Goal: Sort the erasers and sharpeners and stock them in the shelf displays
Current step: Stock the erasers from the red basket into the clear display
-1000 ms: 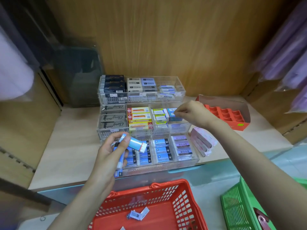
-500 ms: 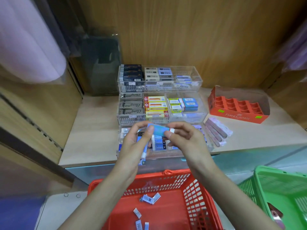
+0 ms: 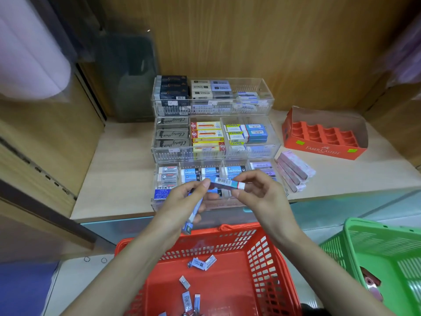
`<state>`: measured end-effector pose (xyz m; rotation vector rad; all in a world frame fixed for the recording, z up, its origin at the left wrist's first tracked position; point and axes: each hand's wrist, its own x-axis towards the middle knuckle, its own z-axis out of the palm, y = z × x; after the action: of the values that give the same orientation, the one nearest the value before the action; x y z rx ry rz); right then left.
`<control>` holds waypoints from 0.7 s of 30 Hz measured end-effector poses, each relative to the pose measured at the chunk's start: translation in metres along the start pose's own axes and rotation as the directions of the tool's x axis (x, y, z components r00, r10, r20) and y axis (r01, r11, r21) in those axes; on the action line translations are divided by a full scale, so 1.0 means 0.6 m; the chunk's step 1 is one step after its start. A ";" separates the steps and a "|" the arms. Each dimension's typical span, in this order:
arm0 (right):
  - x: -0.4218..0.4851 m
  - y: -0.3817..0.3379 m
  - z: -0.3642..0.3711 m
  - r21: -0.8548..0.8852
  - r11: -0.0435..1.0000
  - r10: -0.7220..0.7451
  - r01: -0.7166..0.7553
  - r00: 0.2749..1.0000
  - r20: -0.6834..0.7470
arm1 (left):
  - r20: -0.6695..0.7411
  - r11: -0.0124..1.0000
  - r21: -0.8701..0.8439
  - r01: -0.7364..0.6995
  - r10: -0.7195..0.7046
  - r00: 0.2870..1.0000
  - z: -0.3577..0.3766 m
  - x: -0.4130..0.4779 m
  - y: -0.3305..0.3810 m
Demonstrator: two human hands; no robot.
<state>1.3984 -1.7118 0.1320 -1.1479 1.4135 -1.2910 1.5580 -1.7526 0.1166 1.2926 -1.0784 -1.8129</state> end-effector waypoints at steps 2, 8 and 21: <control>0.003 0.001 -0.005 -0.008 1.000 -0.030 0.031 0.999 0.032 | 0.047 0.997 -0.073 0.008 -0.005 0.999 0.000 -0.001 0.004; 0.006 0.005 -0.009 0.043 0.995 -0.088 0.085 0.994 0.060 | 0.037 0.985 -0.066 -0.162 0.165 0.986 0.002 -0.002 0.010; 0.010 0.003 0.003 0.432 0.875 0.226 -0.220 0.973 0.037 | 0.062 0.957 0.094 -0.275 0.270 0.961 0.011 -0.005 0.012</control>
<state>1.3987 -1.7182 0.1298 -0.6542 1.1481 -1.3594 1.5528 -1.7512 0.1255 1.0995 -1.3213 -1.6069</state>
